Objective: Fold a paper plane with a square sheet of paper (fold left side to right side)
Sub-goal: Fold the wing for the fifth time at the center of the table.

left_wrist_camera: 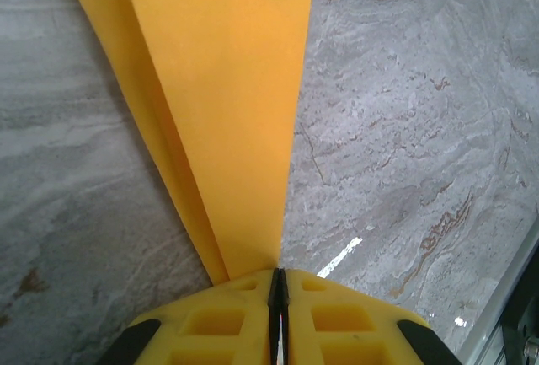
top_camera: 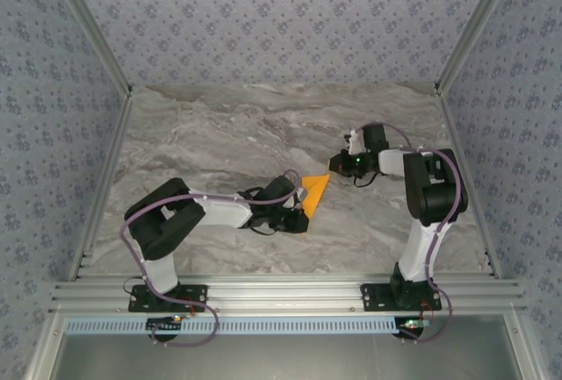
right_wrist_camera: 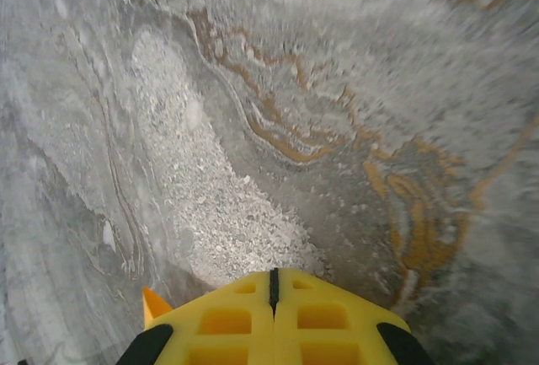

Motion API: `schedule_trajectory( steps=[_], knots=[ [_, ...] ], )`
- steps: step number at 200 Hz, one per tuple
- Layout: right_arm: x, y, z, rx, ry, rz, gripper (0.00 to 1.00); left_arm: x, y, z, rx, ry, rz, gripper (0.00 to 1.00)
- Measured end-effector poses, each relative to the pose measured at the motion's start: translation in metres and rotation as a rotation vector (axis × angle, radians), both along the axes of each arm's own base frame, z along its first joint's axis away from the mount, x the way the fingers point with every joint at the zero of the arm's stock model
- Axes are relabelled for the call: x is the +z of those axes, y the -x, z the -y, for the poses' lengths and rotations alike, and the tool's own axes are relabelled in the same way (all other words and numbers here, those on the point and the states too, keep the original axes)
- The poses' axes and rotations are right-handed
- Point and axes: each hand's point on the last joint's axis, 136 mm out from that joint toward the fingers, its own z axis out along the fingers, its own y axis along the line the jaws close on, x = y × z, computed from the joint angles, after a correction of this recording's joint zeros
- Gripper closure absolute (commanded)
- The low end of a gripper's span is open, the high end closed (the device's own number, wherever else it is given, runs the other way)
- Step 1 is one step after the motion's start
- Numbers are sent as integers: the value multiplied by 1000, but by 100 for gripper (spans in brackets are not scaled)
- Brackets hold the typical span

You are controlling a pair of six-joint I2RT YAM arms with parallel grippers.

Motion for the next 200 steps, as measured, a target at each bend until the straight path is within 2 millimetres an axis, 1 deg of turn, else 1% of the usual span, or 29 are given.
schedule_trajectory(
  steps=[19,32,42,56,70,87,98,110,127,143,162,200],
  knots=[
    [27,-1,3,-11,7,64,100,0,0,0,5,0,-1,89],
    [47,3,2,-8,3,115,100,0,0,0,5,-1,-1,89],
    [59,9,-3,5,-3,146,100,0,0,0,6,-1,-1,88],
    [65,25,-15,36,-16,159,100,0,0,0,7,-2,0,89],
    [57,44,-31,72,-27,135,99,0,0,0,7,-3,2,89],
    [36,71,-47,110,-30,64,99,0,-1,0,8,-3,3,88],
    [22,85,-53,126,-27,21,99,0,-1,0,8,-3,4,88],
    [10,94,-57,136,-22,-22,100,1,0,0,8,-3,4,86],
    [-4,97,-60,137,-9,-58,100,2,1,0,8,-5,2,85],
    [-15,98,-57,124,10,-86,100,3,3,-1,6,-12,-2,84],
    [-16,98,-57,121,19,-97,100,5,4,-3,7,-16,0,83],
    [-16,97,-57,120,27,-114,100,11,13,-12,-2,-15,-13,83]
  ],
)
